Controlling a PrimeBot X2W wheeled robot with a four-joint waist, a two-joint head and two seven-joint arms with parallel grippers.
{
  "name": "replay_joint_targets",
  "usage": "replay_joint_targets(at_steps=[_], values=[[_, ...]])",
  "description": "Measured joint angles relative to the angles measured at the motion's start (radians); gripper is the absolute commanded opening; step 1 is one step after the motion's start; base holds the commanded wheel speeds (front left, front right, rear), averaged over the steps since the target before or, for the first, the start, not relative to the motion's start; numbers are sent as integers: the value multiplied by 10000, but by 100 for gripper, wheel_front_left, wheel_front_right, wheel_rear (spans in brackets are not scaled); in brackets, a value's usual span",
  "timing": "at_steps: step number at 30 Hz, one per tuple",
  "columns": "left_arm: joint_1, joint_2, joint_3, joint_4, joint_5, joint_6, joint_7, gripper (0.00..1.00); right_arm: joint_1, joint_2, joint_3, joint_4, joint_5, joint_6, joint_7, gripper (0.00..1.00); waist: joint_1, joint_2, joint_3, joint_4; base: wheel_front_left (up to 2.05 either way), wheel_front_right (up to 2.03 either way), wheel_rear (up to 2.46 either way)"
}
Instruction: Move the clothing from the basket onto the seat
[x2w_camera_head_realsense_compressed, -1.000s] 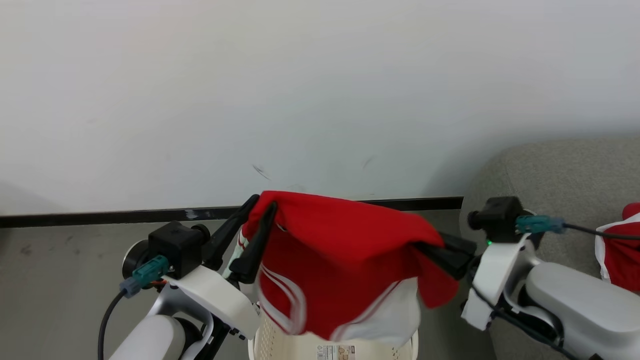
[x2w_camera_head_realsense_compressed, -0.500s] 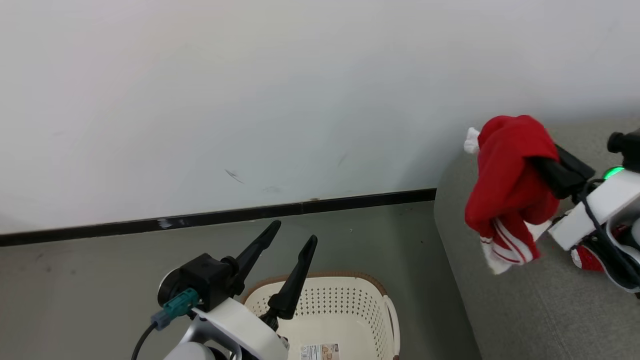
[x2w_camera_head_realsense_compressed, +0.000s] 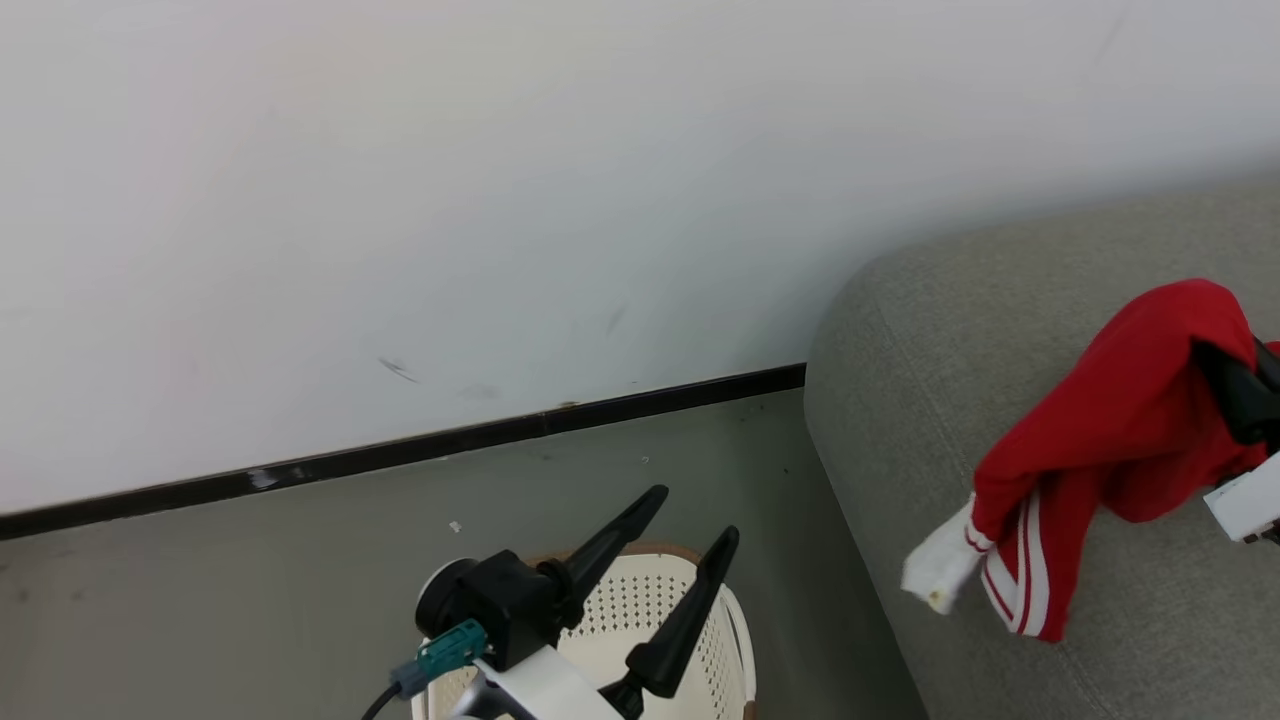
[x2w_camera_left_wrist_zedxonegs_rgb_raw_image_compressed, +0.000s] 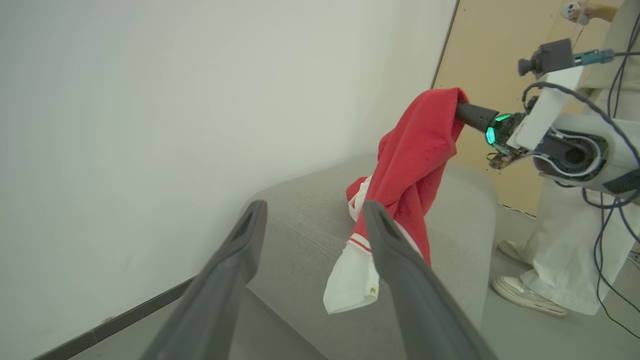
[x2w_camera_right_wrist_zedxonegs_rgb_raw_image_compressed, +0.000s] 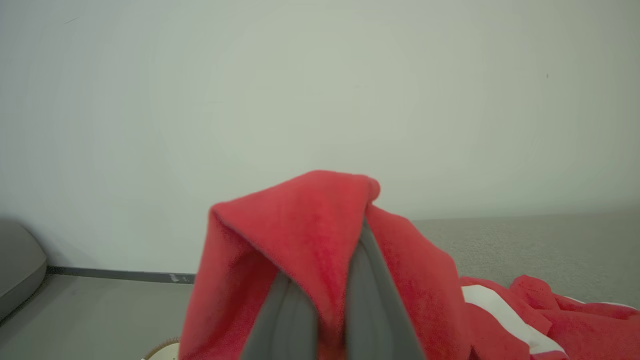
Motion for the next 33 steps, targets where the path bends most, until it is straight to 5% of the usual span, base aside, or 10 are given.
replay_joint_targets(at_steps=[17, 25, 33], values=[[-40, -301, -882, 410, 84, -508, -458, 100, 2636, 527, -3039, -907, -1101, 0, -2, 0, 0, 0, 3, -1373, 0, 0, 0], [-44, -391, -986, 610, 132, -512, -671, 100, 3203, 886, -3294, -1407, -1453, 0, -2, 0, 0, 0, 37, -1990, 0, 0, 0], [-37, -393, -685, 692, 293, -261, -811, 100, 2548, 1012, -2360, -1565, -1523, 0, 29, 0, 0, 0, 177, -2411, 0, 0, 0]])
